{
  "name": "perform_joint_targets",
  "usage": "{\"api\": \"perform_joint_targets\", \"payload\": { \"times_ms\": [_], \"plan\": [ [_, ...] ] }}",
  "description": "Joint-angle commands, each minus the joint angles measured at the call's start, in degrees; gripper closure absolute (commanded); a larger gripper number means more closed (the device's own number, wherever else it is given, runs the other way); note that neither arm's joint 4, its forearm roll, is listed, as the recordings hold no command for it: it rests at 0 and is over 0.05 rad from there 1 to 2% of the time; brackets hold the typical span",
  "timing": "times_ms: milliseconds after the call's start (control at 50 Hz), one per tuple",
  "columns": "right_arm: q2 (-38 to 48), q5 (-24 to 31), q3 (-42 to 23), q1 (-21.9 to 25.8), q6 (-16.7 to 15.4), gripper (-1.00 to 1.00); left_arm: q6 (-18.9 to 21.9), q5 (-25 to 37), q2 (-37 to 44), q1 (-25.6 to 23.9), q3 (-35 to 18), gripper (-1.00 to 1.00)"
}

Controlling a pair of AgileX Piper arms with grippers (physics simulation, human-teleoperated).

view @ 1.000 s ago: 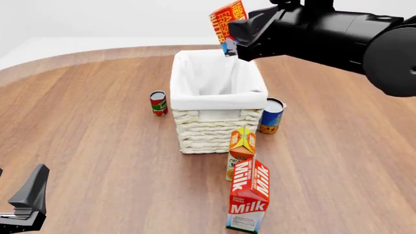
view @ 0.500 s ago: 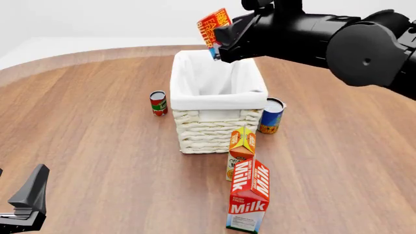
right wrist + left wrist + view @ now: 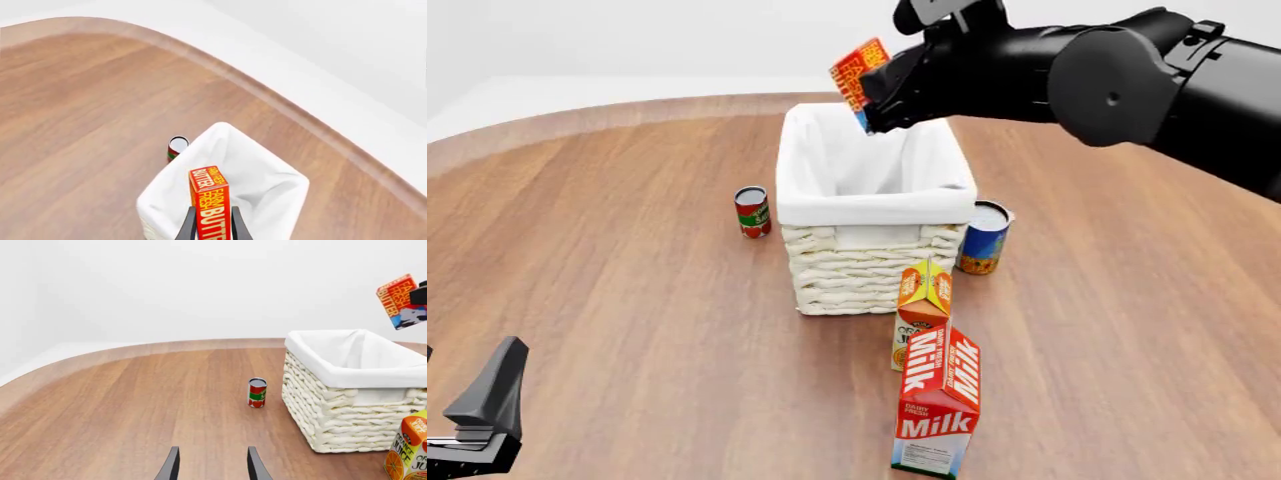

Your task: Pick up the butter and put it in the basket.

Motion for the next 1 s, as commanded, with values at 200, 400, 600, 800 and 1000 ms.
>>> {"api": "perform_joint_targets", "payload": {
  "times_ms": [200, 400, 600, 800, 1000],
  "plan": [
    [2.8, 4.8, -7.5, -0.4, -1.8, 1.0, 0.0, 0.0, 0.0, 0.0, 0.0, -1.0],
    [4.4, 5.5, -9.1, -0.3, -2.5, 1.0, 0.0, 0.0, 0.0, 0.0, 0.0, -1.0],
    [6.0, 6.5, -10.3, 0.0, -2.7, 1.0, 0.0, 0.0, 0.0, 0.0, 0.0, -1.0],
    [7.9, 7.9, -11.3, -0.1, -4.4, 1.0, 0.0, 0.0, 0.0, 0.0, 0.0, -1.0],
    [9.4, 9.7, -13.4, -0.5, -5.8, 1.0, 0.0, 0.0, 0.0, 0.0, 0.0, -1.0]
  ]
}}
